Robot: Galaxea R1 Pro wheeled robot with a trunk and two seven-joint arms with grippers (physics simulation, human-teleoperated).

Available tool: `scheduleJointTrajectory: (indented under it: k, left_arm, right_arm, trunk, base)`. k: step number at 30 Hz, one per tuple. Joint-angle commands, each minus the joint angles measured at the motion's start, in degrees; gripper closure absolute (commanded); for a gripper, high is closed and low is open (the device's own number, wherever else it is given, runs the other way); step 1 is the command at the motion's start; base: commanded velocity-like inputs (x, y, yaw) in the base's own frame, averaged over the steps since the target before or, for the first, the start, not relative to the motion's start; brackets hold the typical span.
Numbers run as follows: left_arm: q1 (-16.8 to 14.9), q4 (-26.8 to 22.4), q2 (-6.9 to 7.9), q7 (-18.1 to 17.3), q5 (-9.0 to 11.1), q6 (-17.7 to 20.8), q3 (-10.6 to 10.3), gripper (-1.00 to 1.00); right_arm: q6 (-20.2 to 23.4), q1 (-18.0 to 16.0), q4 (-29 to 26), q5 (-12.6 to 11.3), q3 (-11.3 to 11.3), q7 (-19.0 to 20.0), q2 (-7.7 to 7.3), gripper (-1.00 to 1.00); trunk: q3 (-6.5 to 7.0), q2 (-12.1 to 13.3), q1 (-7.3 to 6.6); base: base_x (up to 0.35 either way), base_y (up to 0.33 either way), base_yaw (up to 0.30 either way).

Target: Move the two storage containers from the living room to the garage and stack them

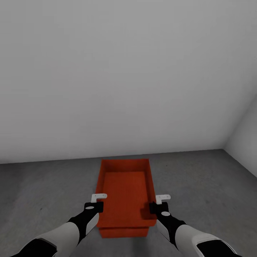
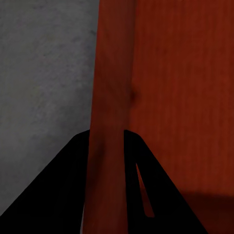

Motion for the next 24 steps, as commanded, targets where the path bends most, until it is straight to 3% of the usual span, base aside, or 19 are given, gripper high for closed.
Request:
scheduleJointTrajectory:
  k: [1, 24]
  left_arm:
    - [-0.1, -1.2, 0.02, 0.6, -0.8, -1.6, 1.2, 1.00]
    - [-0.1, -1.2, 0.07, 0.6, -0.7, -1.6, 1.2, 1.00]
  right_arm:
    - [-0.1, 0.0, 0.3, -0.6, 1.1, -0.4, 0.01, 1.00]
    - [-0.1, 0.0, 0.3, -0.6, 1.1, -0.4, 0.07, 1.00]
  trunk:
    - [-0.23, -0.4, 0.22]
    - [-4.18, -9.3, 5.05]
  base:
    - [0.000, 0.000, 0.000]
    - [0.000, 0.000, 0.000]
